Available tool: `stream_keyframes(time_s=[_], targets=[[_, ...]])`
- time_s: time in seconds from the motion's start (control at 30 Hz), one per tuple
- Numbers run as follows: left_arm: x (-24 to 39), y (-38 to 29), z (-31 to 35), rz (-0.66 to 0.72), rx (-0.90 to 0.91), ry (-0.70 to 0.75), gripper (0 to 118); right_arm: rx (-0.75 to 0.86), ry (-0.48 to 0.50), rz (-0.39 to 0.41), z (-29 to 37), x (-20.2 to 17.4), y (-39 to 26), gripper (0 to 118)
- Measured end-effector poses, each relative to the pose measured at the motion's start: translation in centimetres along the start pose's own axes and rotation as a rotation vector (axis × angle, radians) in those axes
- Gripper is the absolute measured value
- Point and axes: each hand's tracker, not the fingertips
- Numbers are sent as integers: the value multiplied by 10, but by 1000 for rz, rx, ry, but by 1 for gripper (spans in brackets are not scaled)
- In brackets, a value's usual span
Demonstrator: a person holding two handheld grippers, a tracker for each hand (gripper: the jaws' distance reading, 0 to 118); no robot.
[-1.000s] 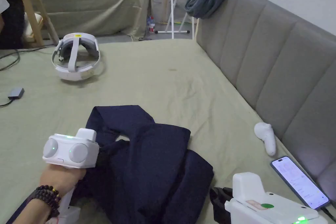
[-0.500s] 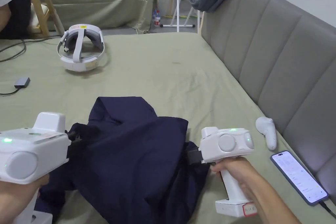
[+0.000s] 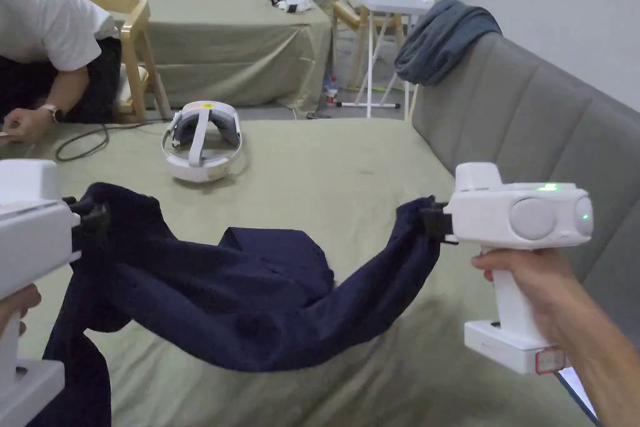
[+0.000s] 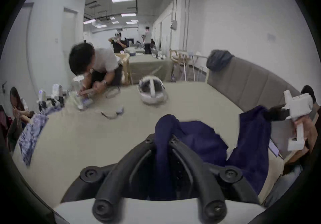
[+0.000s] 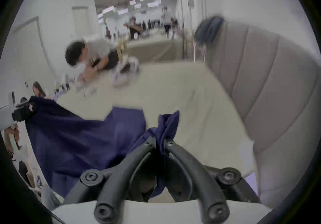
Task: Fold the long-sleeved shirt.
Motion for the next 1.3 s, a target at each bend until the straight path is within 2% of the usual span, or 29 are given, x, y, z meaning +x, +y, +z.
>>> stream_keyframes(time_s=[0.03,0.1,0.23,0.37,0.53,0.63,0.83,1.0,1.13,1.23,1.3], targets=[[-7,19,5,5,28,15,12,49,-6,-5,13,0,25,5],[-24,60,11,32,63,11,12,132,44,-9,18,7,75,5],[-43,149,20,49,142,120,12,296,-30,38,49,-7,183,5],[-51,227,21,38,216,203,12,418,-52,28,71,-18,267,5],[-40,293,22,31,277,262,12,504,-142,53,98,-38,318,5],[-32,311,21,6,282,282,12,474,-151,74,90,-38,330,5],[-30,270,-11,6,195,273,12,346,-122,14,37,-24,268,5],[-38,173,-79,-18,-3,266,12,126,-79,-12,-61,-8,171,5],[-44,76,-130,60,-180,258,12,-64,-57,-64,-129,-5,74,5],[-42,25,-142,78,-268,244,12,-193,-72,-67,-159,-8,14,5],[-39,2,-136,55,-260,255,12,-197,-63,-74,-167,-6,-8,5]])
